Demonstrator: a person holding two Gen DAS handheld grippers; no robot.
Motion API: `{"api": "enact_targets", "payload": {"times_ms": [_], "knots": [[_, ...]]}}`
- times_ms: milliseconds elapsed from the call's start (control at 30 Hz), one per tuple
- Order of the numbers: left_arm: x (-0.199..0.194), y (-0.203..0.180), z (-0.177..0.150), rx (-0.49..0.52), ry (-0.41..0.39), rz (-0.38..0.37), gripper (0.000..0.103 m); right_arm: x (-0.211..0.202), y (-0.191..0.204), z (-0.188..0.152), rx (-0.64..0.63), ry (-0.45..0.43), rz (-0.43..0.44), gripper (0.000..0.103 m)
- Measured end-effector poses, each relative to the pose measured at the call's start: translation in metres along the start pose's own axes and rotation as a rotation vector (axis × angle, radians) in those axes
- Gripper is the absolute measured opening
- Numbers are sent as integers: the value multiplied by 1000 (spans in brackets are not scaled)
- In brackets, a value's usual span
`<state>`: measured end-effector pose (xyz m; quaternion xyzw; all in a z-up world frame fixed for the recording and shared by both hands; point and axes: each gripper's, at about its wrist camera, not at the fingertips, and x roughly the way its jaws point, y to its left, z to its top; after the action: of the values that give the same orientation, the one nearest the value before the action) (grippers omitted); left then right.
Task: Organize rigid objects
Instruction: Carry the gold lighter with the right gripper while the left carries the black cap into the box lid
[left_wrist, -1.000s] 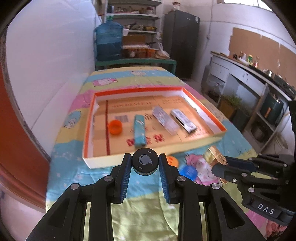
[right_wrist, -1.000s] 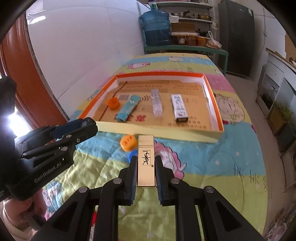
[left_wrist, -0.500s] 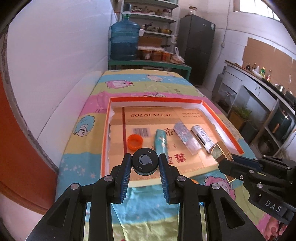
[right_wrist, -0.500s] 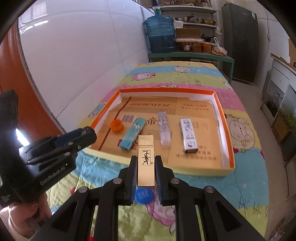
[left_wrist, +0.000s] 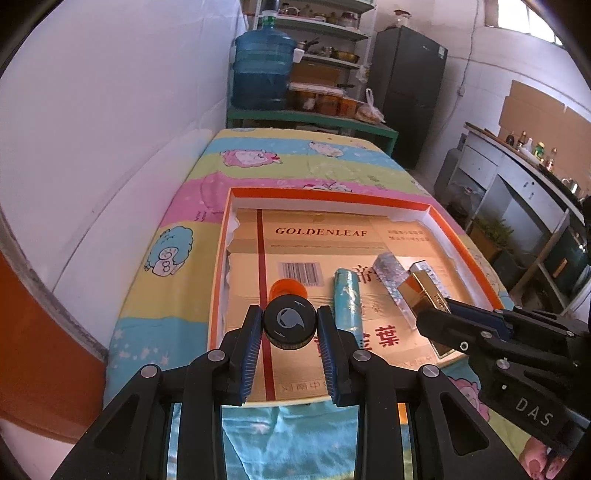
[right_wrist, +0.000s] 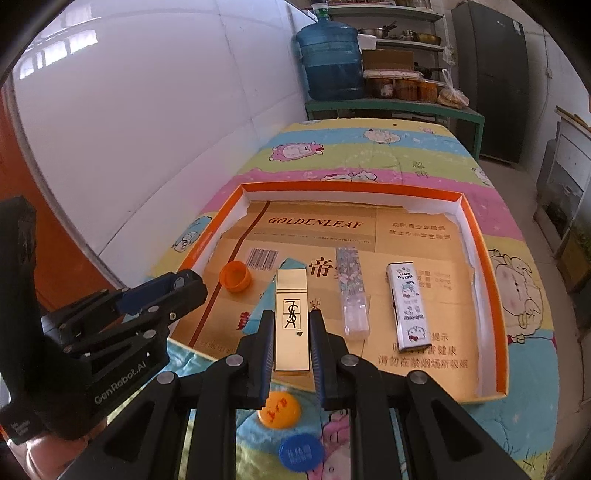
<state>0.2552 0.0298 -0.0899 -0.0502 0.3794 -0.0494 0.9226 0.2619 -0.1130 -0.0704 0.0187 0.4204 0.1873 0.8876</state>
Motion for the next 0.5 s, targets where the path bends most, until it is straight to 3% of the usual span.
{"api": "enact_targets", "payload": {"times_ms": [500], "knots": [[22, 9, -3, -3, 45, 27, 31, 28, -3, 4, 7, 34, 5, 18]]}}
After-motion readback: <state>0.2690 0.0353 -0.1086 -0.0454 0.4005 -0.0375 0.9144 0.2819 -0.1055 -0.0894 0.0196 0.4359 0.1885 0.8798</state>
